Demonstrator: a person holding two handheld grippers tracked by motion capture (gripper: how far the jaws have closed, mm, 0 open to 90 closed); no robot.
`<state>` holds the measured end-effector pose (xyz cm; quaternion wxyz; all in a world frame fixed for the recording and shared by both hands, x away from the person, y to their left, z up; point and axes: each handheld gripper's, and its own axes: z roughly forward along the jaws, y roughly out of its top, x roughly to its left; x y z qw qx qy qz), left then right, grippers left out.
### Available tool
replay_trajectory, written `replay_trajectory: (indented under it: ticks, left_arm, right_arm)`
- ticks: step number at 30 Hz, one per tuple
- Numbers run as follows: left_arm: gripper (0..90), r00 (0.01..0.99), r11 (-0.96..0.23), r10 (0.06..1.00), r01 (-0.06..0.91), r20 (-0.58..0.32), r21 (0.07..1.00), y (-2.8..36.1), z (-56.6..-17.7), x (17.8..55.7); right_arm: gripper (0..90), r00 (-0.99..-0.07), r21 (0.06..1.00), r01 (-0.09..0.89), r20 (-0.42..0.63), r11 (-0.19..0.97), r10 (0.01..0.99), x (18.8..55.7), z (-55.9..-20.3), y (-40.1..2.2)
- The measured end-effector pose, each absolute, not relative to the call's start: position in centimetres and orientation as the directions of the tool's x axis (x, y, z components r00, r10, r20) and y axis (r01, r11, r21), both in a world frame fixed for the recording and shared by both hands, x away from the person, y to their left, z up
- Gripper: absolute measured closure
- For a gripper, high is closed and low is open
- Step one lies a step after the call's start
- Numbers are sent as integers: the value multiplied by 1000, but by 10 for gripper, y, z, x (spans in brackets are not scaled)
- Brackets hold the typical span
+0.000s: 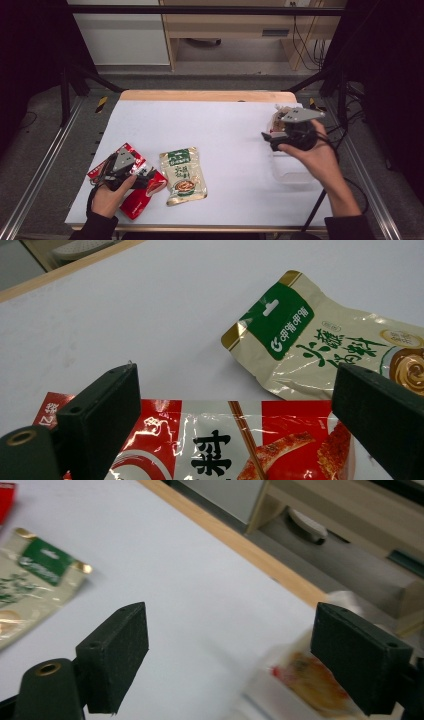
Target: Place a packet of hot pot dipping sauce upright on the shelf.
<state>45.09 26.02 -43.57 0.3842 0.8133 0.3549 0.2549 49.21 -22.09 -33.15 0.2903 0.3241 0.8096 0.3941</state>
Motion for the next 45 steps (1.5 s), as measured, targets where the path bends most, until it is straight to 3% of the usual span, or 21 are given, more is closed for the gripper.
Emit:
replay_trajectory:
  ticks: [6,15,20,31,36,42,45]
  left_arm:
    - [77,639,-466,757,382,137,798,255,-436,453]
    - [152,706,-512,701,395,105,763,242,-438,467]
    - [172,727,-543,680,417,90,729,231,-443,488]
    - [246,754,-583,656,472,41,661,218,-463,521]
    - [340,764,-592,644,466,39,657,216,-463,520]
    - [529,767,-569,641,456,22,684,220,-454,512]
    - [592,791,-558,612,451,-22,696,223,-447,502]
  right_arm:
    - [202,-674,800,295,-213,522,708,478,-365,-178]
    - [257,-686,809,319,-162,493,709,464,-408,-132]
    - [254,-695,795,293,-204,531,689,454,-426,-108]
    - [247,-719,771,305,-199,560,666,444,-447,-95]
    - [247,-717,766,313,-197,561,669,447,-450,-96]
    - [246,-715,767,313,-198,560,671,446,-450,-97]
    - [245,-716,763,312,-203,566,668,448,-451,-98]
